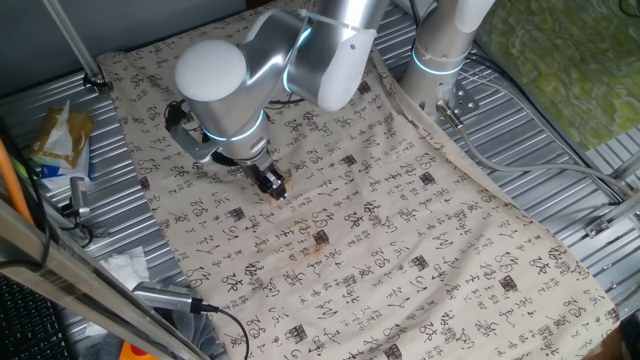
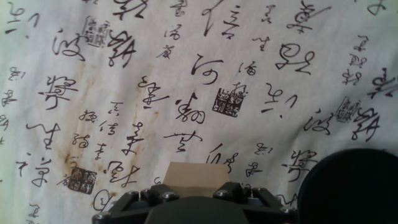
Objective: Place the block on the scale
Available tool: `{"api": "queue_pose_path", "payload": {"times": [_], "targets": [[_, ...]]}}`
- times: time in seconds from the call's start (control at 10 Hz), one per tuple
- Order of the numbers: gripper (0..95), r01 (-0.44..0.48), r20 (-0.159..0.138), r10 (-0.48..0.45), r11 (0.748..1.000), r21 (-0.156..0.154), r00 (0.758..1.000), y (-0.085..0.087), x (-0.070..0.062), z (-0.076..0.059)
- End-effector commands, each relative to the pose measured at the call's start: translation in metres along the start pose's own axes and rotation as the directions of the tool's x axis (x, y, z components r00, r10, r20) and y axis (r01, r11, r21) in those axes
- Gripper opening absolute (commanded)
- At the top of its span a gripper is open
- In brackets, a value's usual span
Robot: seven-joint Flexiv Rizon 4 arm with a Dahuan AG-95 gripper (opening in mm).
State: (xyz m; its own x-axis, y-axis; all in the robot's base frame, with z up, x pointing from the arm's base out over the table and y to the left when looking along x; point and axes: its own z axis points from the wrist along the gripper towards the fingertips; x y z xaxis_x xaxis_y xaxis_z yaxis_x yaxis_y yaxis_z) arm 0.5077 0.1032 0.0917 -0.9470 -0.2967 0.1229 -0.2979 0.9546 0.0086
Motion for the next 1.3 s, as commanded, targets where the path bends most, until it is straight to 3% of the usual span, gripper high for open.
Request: {"api": "queue_pose_path", "payload": {"times": [0.1, 0.8, 1.0, 1.3], "targets": [[0.0, -0.019, 0.007, 0.019, 1.0, 0.001, 1.0, 0.0, 0.0007, -0.0003], [0.0, -0.013, 0.015, 0.013, 1.0, -0.003, 1.0, 0.0, 0.0007, -0.0003], [0.0, -0.01, -0.005, 0.01, 1.0, 0.021, 1.0, 0.0, 0.0007, -0.0003], [0.0, -0.008, 0.002, 0.008, 0.999, 0.031, 1.0, 0.0, 0.0009, 0.0006]]}}
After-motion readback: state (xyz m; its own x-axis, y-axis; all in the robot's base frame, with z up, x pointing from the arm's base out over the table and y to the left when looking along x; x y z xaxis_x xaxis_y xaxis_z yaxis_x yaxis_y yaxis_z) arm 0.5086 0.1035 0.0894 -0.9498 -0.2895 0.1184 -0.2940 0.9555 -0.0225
